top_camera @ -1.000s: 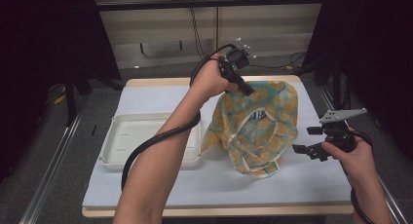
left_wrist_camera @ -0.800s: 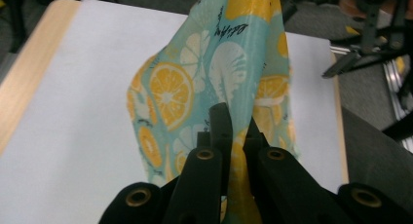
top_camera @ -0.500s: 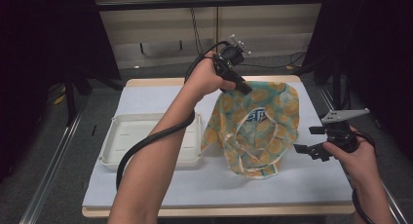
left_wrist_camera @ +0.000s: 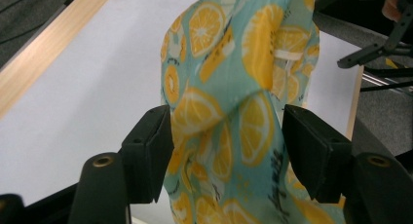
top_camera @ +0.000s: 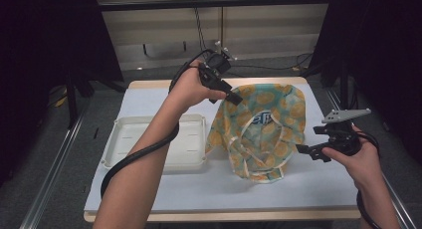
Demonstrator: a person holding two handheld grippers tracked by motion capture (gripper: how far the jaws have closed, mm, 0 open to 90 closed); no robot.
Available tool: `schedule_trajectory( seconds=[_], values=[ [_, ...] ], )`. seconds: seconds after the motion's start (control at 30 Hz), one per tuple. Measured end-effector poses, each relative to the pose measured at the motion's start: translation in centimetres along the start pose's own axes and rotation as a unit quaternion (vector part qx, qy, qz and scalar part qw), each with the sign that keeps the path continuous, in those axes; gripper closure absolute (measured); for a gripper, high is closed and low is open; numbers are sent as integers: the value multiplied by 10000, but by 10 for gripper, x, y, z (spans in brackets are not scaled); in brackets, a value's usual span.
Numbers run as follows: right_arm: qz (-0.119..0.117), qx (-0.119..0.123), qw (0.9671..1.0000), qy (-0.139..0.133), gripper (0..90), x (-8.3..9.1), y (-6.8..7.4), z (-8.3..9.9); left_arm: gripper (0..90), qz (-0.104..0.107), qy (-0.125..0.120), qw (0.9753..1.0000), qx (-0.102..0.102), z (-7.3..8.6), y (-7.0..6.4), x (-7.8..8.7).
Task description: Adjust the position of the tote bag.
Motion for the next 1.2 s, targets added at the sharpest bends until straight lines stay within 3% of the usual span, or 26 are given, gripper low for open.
schedule_trajectory(
  seconds=[0.1, 0.17, 0.33, 0.37, 0.4, 0.47, 0.5, 0.63, 0.67, 0.73, 0.83, 0.9, 1.1, 1.13, 1.2],
  values=[
    [159, -85, 9998, 54, 118, -4, 0, -2, 359, -5, 41, 10000, -6, 5, 0, 2],
    [134, 3, 9999, 38, 163, -4, 1, -5, 359, -52, 69, 9999, 57, 9, -1, 3],
    [196, -40, 9998, -23, 173, 1, 3, -16, 455, -10, 77, 9999, 134, 16, 0, 4],
    [184, -20, 9998, -28, 200, 1, 3, -17, 477, -41, 91, 9999, 49, 17, 1, 4],
    [193, 55, 9998, -22, 267, 2, 5, -19, 509, -37, 56, 9999, 106, 17, 0, 5],
    [213, 91, 9997, -33, 272, 3, 7, -21, 535, -30, 69, 10000, -8, 19, 2, 5],
    [213, 91, 9997, -33, 272, 3, 7, -21, 535, -11, 65, 10000, 60, 19, 1, 5],
    [244, 130, 9996, 48, 339, 2, 7, -26, 571, -14, -70, 9999, 143, 22, 1, 6],
    [176, 78, 9998, 64, 359, 1, 7, -28, 572, 2, -6, 10000, 81, 23, 2, 7],
    [265, 34, 9993, 254, 408, 0, 7, -30, 606, 38, -69, 9998, 155, 24, 1, 7],
    [35, -154, 9992, 365, 484, 1, 5, -34, 651, 57, -40, 9999, 126, 25, 2, 9],
    [46, -177, 9992, 353, 489, 0, 5, -36, 652, 19, -19, 9999, 132, 25, 2, 10],
    [-108, -339, 9984, 434, 619, -5, 5, -42, 687, -2, 79, 10000, -39, 21, 0, 12],
    [-150, -293, 9985, 446, 655, -7, 5, -43, 711, 13, -12, 10000, 40, 21, -1, 12],
    [-140, -301, 9984, 459, 690, -8, 5, -43, 713, 37, 58, 10000, 0, 21, 0, 13]
  ],
)
Point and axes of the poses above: each handheld gripper's, and its own axes: x roughly backward along the jaws, z roughly out of its underside, y roughly to its left, the point moved 1 cm from there along -x, roughly forward along the jaws, and after that the axes turned 11 degrees about -x, right-handed, at the moved point
